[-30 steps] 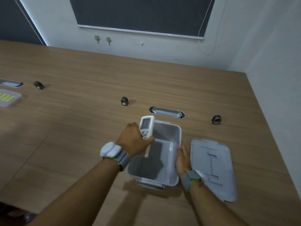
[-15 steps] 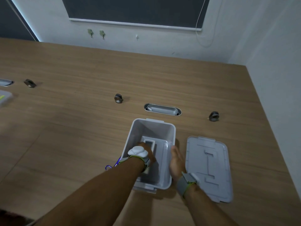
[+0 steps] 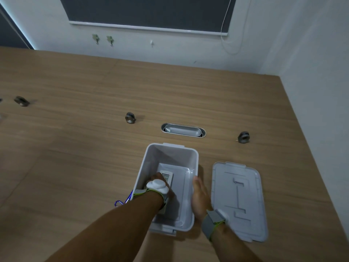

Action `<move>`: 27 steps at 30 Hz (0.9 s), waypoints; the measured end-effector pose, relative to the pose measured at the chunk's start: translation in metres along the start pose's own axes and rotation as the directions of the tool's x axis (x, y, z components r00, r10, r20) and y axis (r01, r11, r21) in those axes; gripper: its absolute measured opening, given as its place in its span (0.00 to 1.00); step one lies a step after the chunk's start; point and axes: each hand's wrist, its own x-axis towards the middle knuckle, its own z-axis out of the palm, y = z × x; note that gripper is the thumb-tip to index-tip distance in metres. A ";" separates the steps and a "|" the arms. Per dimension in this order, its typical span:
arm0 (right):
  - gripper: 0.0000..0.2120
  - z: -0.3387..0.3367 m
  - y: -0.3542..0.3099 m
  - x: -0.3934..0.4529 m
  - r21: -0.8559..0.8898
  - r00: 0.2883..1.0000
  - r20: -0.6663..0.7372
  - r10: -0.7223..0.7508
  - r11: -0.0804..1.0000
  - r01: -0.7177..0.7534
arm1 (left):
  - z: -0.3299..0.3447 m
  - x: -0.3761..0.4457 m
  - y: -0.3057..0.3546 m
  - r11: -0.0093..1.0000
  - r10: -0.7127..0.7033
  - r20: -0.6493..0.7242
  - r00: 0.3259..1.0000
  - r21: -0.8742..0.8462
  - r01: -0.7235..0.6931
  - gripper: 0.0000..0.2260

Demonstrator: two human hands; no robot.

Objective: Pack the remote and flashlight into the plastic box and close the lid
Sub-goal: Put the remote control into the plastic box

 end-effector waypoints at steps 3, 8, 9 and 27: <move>0.14 0.000 -0.002 -0.001 -0.018 1.000 0.005 0.013 1.000 -0.013 | -0.006 0.003 0.000 0.971 0.115 -0.055 0.992 0.217 -0.100 0.23; 0.20 0.003 0.001 0.001 -0.031 1.000 0.004 0.019 0.999 -0.019 | -0.002 0.012 0.004 0.913 0.233 0.008 0.973 0.342 -0.221 0.27; 0.20 0.004 0.002 0.001 -0.030 1.000 0.004 0.020 0.999 -0.020 | -0.003 0.012 0.005 0.913 0.230 0.022 0.973 0.341 -0.223 0.25; 0.24 0.001 -0.011 -0.006 -0.022 0.998 0.008 0.059 0.998 -0.058 | 0.033 0.042 0.001 0.983 0.178 -0.468 0.866 0.124 -0.135 0.02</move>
